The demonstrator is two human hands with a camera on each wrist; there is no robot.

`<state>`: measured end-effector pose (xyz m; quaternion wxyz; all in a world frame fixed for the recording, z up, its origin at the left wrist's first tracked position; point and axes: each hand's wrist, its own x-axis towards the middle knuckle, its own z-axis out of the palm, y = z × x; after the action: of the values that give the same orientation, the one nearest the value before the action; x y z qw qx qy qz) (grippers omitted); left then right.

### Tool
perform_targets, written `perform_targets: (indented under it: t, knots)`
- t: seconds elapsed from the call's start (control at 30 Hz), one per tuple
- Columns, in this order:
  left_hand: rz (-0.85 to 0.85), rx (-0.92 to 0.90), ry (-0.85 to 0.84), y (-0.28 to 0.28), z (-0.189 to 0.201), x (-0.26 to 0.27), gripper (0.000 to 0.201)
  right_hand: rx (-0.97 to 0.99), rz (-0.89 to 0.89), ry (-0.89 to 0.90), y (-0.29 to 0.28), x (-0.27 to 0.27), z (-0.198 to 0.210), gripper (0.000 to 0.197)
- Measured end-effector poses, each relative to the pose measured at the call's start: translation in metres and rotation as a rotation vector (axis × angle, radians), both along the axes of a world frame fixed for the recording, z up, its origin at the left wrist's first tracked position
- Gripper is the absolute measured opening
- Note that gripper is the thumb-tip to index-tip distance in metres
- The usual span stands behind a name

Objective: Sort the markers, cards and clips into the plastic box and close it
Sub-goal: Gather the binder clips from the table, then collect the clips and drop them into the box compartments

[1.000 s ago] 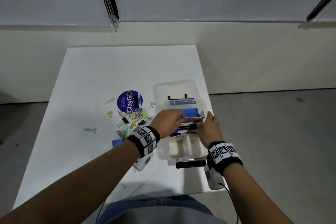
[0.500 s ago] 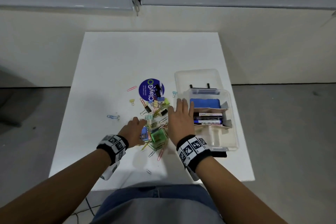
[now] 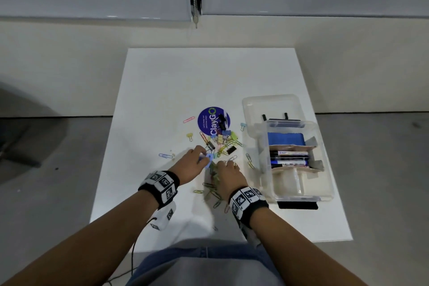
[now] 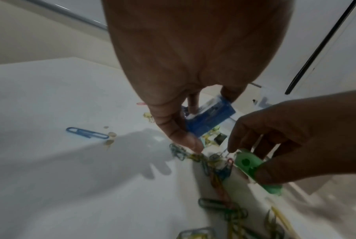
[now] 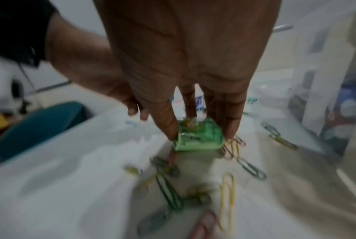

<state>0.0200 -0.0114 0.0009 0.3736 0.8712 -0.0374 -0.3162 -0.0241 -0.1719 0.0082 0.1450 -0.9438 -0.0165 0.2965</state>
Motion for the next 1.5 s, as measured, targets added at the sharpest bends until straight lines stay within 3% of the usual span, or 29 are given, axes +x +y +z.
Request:
perform_targets:
  t: [0.07,0.23,0.33,0.4,0.47,0.53,0.63,0.73,0.93,1.1,1.2,1.33,1.43,1.5]
  knots:
    - [0.013,-0.082,0.001,-0.008,0.011,0.006,0.02,0.146,-0.01,0.072,-0.012,0.004,0.019,0.043]
    - [0.037,-0.251,-0.078,-0.05,0.045,0.021,0.039,0.519,-0.122,0.111,-0.074,0.008,0.084,0.031]
    - [0.022,-0.295,-0.205,-0.086,0.063,0.033,0.052,0.71,-0.288,0.095,-0.119,0.014,0.111,0.043]
    - [0.016,-0.313,-0.263,-0.111,0.071,0.043,0.051,0.768,-0.411,0.028,-0.15,0.024,0.119,0.052]
    - [-0.056,-0.252,-0.383,-0.138,0.076,0.052,0.045,0.626,-0.441,-0.139,-0.178,0.041,0.121,0.052]
    - [-0.195,-0.113,-0.521,-0.166,0.076,0.059,0.04,0.366,-0.359,-0.26,-0.2,0.062,0.115,0.049]
    - [-0.415,0.14,-0.582,-0.2,0.066,0.063,0.039,0.129,-0.218,-0.213,-0.214,0.087,0.097,0.048]
    - [-0.531,0.296,-0.628,-0.215,0.054,0.067,0.04,0.076,-0.122,-0.128,-0.218,0.096,0.079,0.05]
    - [-0.478,0.296,-0.674,-0.22,0.046,0.061,0.04,0.077,-0.11,-0.09,-0.223,0.092,0.067,0.044]
    - [-0.107,0.036,-0.695,-0.17,0.041,0.054,0.019,0.134,-0.206,-0.277,-0.202,0.081,0.084,0.034]
    - [0.026,0.201,-0.541,-0.111,0.011,0.061,0.013,0.293,-0.167,-0.348,-0.15,0.075,0.094,0.027]
    - [-0.056,0.47,-0.313,-0.066,-0.017,0.058,0.024,0.271,-0.079,-0.123,-0.067,0.077,0.068,0.031]
    - [-0.135,0.501,-0.276,-0.058,-0.029,0.053,0.037,0.183,-0.203,0.052,-0.033,0.074,0.032,0.042]
    - [-0.123,0.444,-0.278,-0.056,-0.031,0.052,0.032,0.133,-0.293,0.094,-0.022,0.072,0.012,0.047]
